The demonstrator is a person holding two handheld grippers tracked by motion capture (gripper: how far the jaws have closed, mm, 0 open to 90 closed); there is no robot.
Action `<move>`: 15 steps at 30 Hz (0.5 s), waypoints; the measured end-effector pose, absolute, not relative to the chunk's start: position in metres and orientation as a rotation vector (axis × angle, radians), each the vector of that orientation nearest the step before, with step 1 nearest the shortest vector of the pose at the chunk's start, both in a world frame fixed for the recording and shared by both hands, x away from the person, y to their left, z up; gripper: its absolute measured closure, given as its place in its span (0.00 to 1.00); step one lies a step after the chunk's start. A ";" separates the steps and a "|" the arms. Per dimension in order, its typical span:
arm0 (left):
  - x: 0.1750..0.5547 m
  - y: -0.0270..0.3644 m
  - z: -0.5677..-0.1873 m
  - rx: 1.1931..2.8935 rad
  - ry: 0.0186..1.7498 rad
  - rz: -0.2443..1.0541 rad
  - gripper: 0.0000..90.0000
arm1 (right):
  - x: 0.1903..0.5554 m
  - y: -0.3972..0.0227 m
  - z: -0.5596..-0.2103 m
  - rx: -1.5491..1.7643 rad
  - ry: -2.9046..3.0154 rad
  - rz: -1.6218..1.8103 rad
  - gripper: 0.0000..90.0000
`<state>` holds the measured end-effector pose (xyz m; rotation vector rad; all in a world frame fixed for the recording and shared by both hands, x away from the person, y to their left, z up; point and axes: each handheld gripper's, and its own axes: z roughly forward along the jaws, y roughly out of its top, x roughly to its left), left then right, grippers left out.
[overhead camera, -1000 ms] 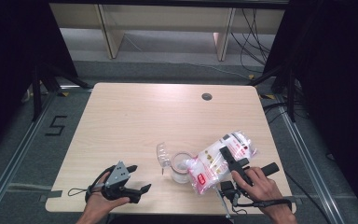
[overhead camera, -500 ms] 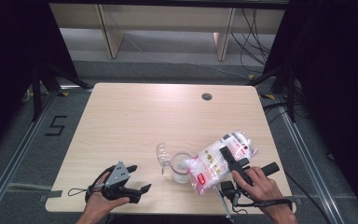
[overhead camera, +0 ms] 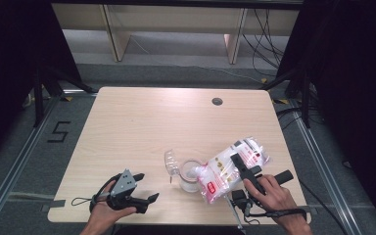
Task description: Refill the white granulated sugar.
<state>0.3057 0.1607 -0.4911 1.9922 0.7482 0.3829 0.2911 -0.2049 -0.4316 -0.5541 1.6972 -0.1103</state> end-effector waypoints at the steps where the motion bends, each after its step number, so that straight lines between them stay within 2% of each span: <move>1: 0.306 0.161 -0.491 1.991 0.750 0.382 0.18 | 0.291 -0.205 -0.432 -0.561 1.695 -0.111 0.64; 15: 0.306 0.160 -0.491 1.988 0.748 0.381 0.18 | 0.290 -0.206 -0.434 -0.541 1.704 -0.104 0.65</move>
